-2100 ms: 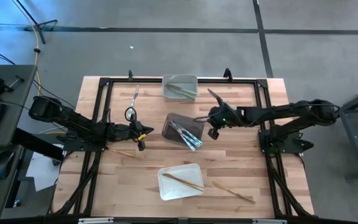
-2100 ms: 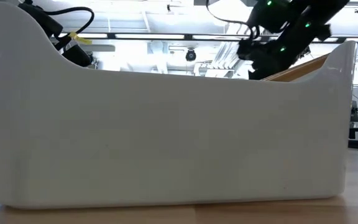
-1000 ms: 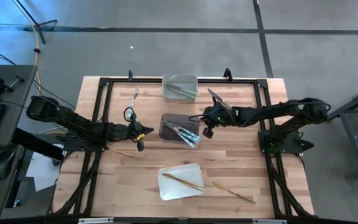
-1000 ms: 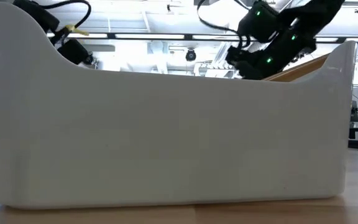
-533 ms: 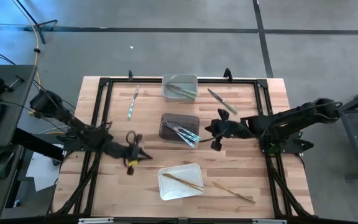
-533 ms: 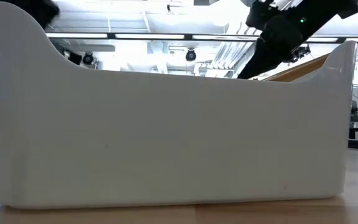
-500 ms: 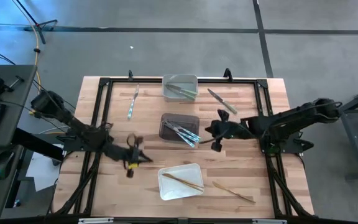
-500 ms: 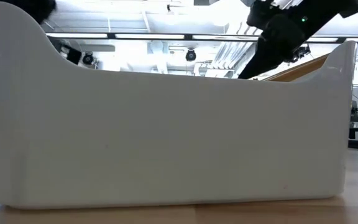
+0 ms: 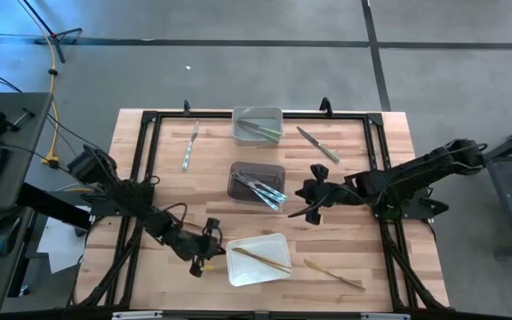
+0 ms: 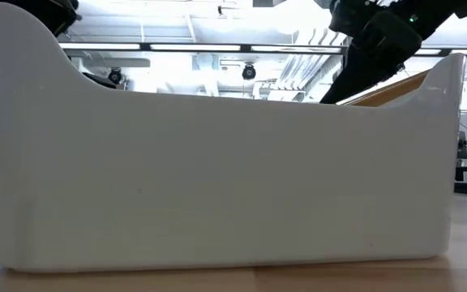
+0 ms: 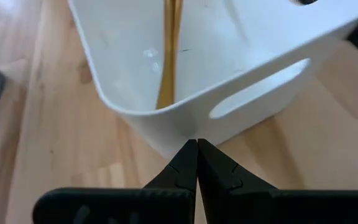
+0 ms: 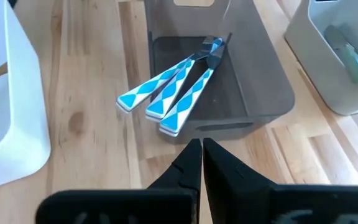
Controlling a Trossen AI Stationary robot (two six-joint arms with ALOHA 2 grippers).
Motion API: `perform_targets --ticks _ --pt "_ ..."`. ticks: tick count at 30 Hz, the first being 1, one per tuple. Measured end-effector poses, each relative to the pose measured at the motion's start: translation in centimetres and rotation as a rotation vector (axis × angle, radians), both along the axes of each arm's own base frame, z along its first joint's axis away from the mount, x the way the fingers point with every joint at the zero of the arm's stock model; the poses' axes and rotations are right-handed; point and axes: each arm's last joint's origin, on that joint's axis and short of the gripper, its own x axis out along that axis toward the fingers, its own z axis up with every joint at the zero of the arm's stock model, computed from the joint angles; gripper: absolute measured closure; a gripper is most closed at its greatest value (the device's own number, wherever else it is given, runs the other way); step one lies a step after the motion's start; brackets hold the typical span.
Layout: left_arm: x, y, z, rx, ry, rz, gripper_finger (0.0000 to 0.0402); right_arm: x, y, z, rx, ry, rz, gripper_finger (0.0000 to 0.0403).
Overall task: Sort silverware by color (type)
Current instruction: Adjust the bins, then put the gold table knife into the white bin
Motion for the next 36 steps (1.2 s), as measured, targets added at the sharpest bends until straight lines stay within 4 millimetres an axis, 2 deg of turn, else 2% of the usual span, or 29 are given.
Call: perform_targets --ticks 4,11,16,20,24,27,33,36 --pt "0.2 0.4 0.2 0.017 -0.012 0.039 0.0401 0.0 0.0 0.0 0.001 0.000 -0.001 0.0403" --pt "-0.2 1.7 1.9 0.044 -0.001 0.094 0.0401 0.0 0.0 0.0 0.005 -0.002 -0.005 0.0403" --pt "-2.0 3.0 3.2 0.035 0.108 0.157 0.0401 0.0 0.0 0.0 0.005 -0.002 -0.005 0.0403" --pt "-4.2 4.3 3.6 -0.025 0.304 0.232 0.0397 0.0 0.0 0.0 0.005 -0.001 -0.005 0.0403" --pt "-6.0 5.4 3.4 -0.015 0.461 0.345 0.0374 0.0 0.0 0.0 0.005 -0.002 -0.005 0.0403" --pt "-6.4 6.0 3.1 0.015 0.518 0.386 0.0345 0.0 0.0 0.0 0.005 -0.002 -0.005 0.0403" --pt "-5.8 6.8 2.6 0.015 0.567 0.392 0.0284 0.0 0.0 0.0 0.005 -0.001 -0.005 0.0403" --pt "-5.3 7.6 2.4 0.018 0.578 0.419 0.0270 0.0 0.0 0.0 0.005 -0.001 -0.005 0.0403"
